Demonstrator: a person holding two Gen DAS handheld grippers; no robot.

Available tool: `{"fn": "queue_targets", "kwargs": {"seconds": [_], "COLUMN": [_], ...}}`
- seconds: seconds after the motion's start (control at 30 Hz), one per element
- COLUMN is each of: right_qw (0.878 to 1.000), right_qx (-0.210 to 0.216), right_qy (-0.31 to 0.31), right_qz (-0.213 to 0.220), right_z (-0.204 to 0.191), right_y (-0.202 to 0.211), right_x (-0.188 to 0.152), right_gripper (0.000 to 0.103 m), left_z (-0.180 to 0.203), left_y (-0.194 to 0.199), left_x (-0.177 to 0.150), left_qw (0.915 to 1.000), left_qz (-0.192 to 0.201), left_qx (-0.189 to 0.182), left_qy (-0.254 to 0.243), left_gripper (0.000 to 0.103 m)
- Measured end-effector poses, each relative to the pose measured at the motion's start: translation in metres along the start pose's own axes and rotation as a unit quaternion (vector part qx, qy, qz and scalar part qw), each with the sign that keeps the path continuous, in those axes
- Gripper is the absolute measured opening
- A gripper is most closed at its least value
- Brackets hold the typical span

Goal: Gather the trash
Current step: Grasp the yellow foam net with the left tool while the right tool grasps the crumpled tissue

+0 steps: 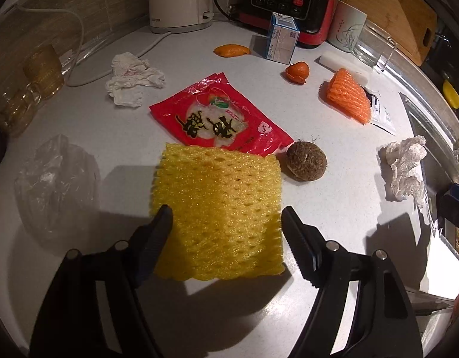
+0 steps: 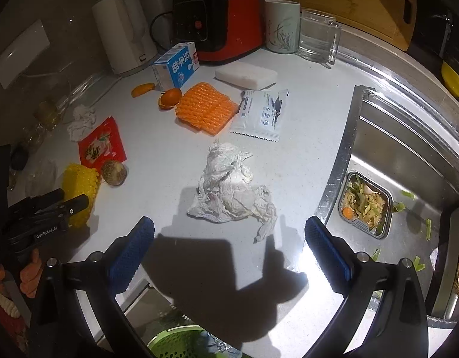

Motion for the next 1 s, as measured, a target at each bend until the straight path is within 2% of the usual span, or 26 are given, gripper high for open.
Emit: {"fn": "queue_targets", "kwargs": {"seconds": [0.17, 0.33, 0.6, 0.63, 0.67, 0.7, 0.77, 0.8, 0.87, 0.93, 1.0], "right_qw": [1.0, 1.0, 0.999, 0.999, 0.999, 0.999, 0.999, 0.999, 0.999, 0.999, 0.999], "right_qx": [-0.003, -0.006, -0.027, -0.028, -0.028, -0.025, -0.03, -0.027, -0.019, -0.014, -0.012], "right_qy": [0.005, 0.012, 0.028, 0.029, 0.03, 0.03, 0.037, 0.037, 0.031, 0.025, 0.019], "right_qz": [-0.008, -0.011, -0.021, -0.025, -0.028, -0.034, -0.022, -0.022, -0.025, -0.025, -0.024], "right_z": [-0.003, -0.005, -0.008, -0.009, -0.009, -0.01, -0.013, -0.013, -0.013, -0.011, -0.01], "right_y": [-0.009, -0.018, -0.061, -0.065, -0.069, -0.073, -0.07, -0.07, -0.067, -0.063, -0.056], "right_x": [0.005, 0.011, 0.036, 0.037, 0.038, 0.038, 0.037, 0.036, 0.034, 0.029, 0.024], "right_gripper": [0.1, 0.1, 0.1, 0.091, 0.074, 0.07, 0.04, 0.033, 0.029, 0.028, 0.028], "left_z": [0.003, 0.002, 0.003, 0.004, 0.004, 0.004, 0.003, 0.002, 0.0, -0.002, -0.004], "left_y": [-0.002, -0.002, -0.004, -0.004, -0.004, -0.004, -0.003, -0.002, -0.002, 0.0, 0.003], "left_x": [-0.002, -0.002, 0.001, 0.001, 0.001, 0.0, 0.0, 0.0, 0.0, -0.001, -0.003], "left_qw": [0.9997, 0.9997, 0.9995, 0.9993, 0.9992, 0.9992, 0.999, 0.9989, 0.9988, 0.9987, 0.9986], "left_qz": [0.002, 0.005, 0.009, 0.011, 0.014, 0.016, 0.023, 0.026, 0.03, 0.034, 0.04], "left_qx": [0.019, 0.019, 0.024, 0.027, 0.028, 0.028, 0.029, 0.03, 0.028, 0.026, 0.023], "left_qy": [-0.014, -0.015, -0.02, -0.022, -0.024, -0.025, -0.024, -0.025, -0.026, -0.026, -0.025], "left_gripper": [0.068, 0.065, 0.065, 0.063, 0.061, 0.06, 0.047, 0.042, 0.028, 0.022, 0.02]}}
Point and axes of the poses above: each gripper's, at about its wrist camera, not at the fingertips, and y roughly against the way its jaws point, z to its right, x to its top, the point moved 2 cm from there along -y, roughly the way its jaws point, and after that the axes turned 9 degrees about -z, right-handed, at the moved point
